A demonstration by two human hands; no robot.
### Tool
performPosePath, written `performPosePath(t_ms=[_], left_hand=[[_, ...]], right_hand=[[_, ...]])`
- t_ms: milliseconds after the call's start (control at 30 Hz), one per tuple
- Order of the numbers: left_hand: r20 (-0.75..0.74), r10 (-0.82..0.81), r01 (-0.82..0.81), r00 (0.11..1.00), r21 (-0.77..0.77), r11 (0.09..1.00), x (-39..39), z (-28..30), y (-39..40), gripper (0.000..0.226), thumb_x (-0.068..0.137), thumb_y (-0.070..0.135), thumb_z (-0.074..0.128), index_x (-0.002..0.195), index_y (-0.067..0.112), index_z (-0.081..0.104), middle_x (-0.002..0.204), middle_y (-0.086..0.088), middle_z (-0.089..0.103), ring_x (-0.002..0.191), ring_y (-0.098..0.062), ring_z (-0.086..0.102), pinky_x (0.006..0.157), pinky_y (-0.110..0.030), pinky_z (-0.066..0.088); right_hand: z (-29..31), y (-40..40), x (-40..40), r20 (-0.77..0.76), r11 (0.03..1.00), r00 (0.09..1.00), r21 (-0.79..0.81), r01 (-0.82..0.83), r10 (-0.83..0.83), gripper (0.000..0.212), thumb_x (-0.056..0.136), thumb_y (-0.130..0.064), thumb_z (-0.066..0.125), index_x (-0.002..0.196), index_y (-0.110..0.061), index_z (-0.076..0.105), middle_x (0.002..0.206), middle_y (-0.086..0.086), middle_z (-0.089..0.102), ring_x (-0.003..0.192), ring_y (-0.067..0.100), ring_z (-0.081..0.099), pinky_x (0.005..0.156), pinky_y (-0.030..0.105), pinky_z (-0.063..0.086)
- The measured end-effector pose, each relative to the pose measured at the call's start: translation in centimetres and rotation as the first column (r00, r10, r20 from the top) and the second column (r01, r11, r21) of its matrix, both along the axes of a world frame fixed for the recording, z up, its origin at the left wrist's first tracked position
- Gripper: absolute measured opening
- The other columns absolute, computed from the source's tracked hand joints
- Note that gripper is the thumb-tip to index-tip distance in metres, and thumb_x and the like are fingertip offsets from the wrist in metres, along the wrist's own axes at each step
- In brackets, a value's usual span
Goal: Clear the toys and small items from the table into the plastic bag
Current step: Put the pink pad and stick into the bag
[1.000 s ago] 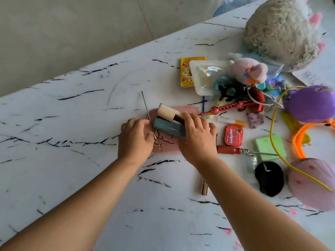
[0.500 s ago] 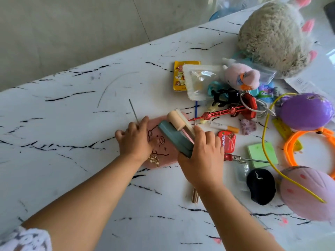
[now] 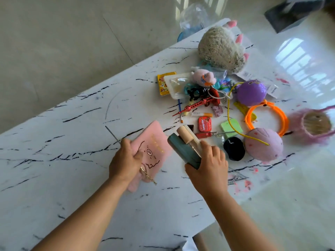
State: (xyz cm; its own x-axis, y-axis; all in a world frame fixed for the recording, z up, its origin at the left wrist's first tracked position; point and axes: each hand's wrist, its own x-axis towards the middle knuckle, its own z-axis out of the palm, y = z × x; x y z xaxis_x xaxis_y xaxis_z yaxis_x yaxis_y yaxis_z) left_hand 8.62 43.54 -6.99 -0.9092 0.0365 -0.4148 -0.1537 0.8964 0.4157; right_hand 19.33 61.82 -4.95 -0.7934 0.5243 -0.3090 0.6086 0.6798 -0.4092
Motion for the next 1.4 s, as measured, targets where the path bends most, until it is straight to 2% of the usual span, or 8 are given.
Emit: performPosePath(t_ms=[200,400,600,733,933,1067,1233,1400], left_hand=[[0.007,-0.113,0.112,0.994,0.111,0.988,5.2,6.0,-0.9,0.031,0.085,0.034,0.062,0.100,0.018,0.041,0.095,-0.004,0.062,0.086,-0.029,0.060,0.068,-0.034,0.045],[0.043,-0.310,0.300,0.950,0.161,0.940,11.2,10.3,0.4,0.029,0.084,0.035,0.064,0.097,0.021,0.041,0.088,0.005,0.059,0.077,-0.022,0.056,0.062,-0.029,0.040],[0.024,-0.553,0.531,0.833,0.248,0.810,17.8,13.9,2.0,0.025,0.086,0.036,0.061,0.088,0.030,0.037,0.079,0.016,0.056,0.068,-0.002,0.055,0.050,-0.023,0.037],[0.018,-0.690,0.653,0.723,0.305,0.693,22.6,15.8,2.2,0.023,0.088,0.036,0.059,0.099,0.028,0.041,0.086,0.014,0.061,0.074,-0.007,0.060,0.053,-0.025,0.045],[-0.017,-0.859,0.799,0.512,0.375,0.469,32.4,18.7,-1.0,0.020,0.087,0.033,0.059,0.091,0.032,0.040,0.079,0.010,0.066,0.069,-0.011,0.065,0.059,-0.031,0.051],[-0.039,-0.931,0.869,0.362,0.375,0.322,39.5,20.1,-5.1,0.019,0.086,0.028,0.063,0.090,0.027,0.045,0.077,0.009,0.062,0.068,-0.008,0.060,0.054,-0.026,0.044],[-0.020,-0.991,0.927,0.136,0.355,0.120,48.6,20.9,-10.5,0.018,0.085,0.023,0.064,0.090,0.021,0.046,0.081,0.004,0.059,0.067,-0.003,0.052,0.051,-0.021,0.034],[-0.005,-0.996,0.938,-0.085,0.338,-0.081,57.4,21.3,-13.2,0.019,0.084,0.023,0.063,0.087,0.023,0.045,0.075,0.004,0.059,0.065,-0.011,0.055,0.050,-0.025,0.036]], right_hand=[[5.6,-1.5,7.1,-0.076,0.978,0.975,0.010,0.209,-0.208,0.068,0.067,-0.029,0.068,0.130,-0.014,0.045,0.112,0.008,0.051,0.105,0.029,0.042,0.088,0.035,0.032],[10.8,-3.1,15.4,-0.102,0.928,0.925,0.033,0.370,-0.365,0.070,0.068,-0.030,0.067,0.132,-0.016,0.043,0.117,0.007,0.050,0.108,0.027,0.042,0.089,0.035,0.032],[14.5,-6.1,25.4,-0.171,0.827,0.824,0.071,0.557,-0.540,0.071,0.070,-0.031,0.067,0.135,-0.017,0.040,0.115,0.002,0.050,0.106,0.023,0.042,0.090,0.034,0.035],[16.0,-9.8,32.4,-0.236,0.724,0.725,0.107,0.682,-0.647,0.070,0.067,-0.031,0.069,0.131,-0.016,0.044,0.112,0.002,0.052,0.104,0.023,0.046,0.091,0.034,0.036],[17.5,-19.4,43.8,-0.316,0.510,0.526,0.139,0.849,-0.790,0.071,0.070,-0.039,0.065,0.133,-0.020,0.039,0.115,-0.002,0.050,0.106,0.017,0.043,0.094,0.029,0.034],[18.3,-27.8,50.7,-0.334,0.340,0.374,0.158,0.927,-0.865,0.070,0.071,-0.037,0.064,0.133,-0.018,0.040,0.116,-0.001,0.049,0.107,0.019,0.043,0.093,0.029,0.033],[19.2,-38.8,58.7,-0.287,0.082,0.121,0.146,0.986,-0.950,0.070,0.072,-0.038,0.063,0.135,-0.022,0.037,0.119,-0.002,0.049,0.110,0.020,0.043,0.090,0.029,0.034],[19.9,-47.2,65.2,-0.270,-0.169,-0.130,0.124,0.978,-0.954,0.073,0.069,-0.041,0.067,0.133,-0.022,0.039,0.119,-0.002,0.051,0.113,0.021,0.044,0.091,0.032,0.038]])
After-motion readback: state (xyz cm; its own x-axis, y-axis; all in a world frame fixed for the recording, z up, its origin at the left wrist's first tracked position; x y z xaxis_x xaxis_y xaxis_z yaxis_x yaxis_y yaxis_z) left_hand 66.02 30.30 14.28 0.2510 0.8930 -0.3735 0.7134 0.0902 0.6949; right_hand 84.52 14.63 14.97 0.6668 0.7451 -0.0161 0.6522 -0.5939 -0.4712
